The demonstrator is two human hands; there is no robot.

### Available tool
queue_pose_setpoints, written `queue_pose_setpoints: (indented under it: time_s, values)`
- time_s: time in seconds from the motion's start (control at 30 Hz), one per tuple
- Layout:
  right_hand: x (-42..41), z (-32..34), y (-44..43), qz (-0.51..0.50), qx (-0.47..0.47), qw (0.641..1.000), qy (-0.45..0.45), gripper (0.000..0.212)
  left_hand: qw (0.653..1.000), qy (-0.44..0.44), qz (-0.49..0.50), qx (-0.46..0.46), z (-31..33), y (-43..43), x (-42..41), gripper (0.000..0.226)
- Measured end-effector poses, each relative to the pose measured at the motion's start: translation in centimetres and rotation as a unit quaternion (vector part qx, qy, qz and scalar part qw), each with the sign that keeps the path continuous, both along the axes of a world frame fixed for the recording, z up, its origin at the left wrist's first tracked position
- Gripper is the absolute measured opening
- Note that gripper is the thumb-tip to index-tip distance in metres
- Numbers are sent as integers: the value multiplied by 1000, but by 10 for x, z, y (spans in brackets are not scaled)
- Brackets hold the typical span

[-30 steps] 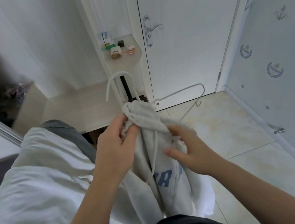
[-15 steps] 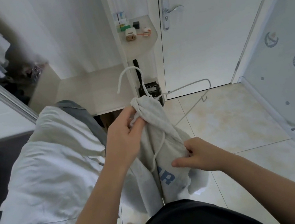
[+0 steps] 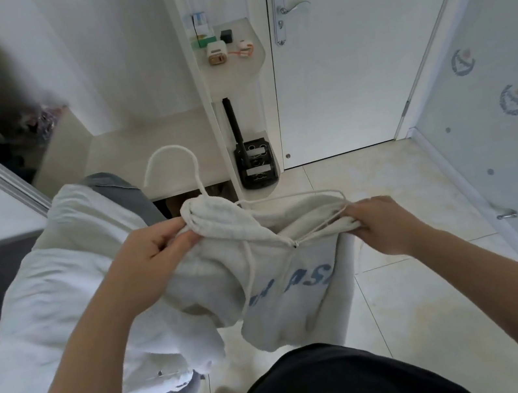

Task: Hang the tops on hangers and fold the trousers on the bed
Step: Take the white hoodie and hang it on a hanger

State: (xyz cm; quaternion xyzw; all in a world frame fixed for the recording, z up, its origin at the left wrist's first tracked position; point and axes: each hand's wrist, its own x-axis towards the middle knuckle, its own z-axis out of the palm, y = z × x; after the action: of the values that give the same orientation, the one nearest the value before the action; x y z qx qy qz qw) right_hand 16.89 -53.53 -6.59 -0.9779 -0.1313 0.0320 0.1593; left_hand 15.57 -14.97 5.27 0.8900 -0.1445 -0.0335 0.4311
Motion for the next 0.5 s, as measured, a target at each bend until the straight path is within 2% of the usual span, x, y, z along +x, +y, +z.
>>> queue_pose_setpoints:
  time_s: [0.1,0.23,0.4,0.5]
  values:
    - [1,29,2,-6,70,997,-34,12,1000,6,8,22,3,12,6,31]
    - [2,73,6,-2,129,992,-7,10,997,32,-19,74,1,13,8,55]
    - [5,119,53,129,91,987,1,26,993,33,-79,87,-6,-36,6,34]
    - [0,134,83,150,132,979,39,14,988,0,-104,110,-9,-63,6,29]
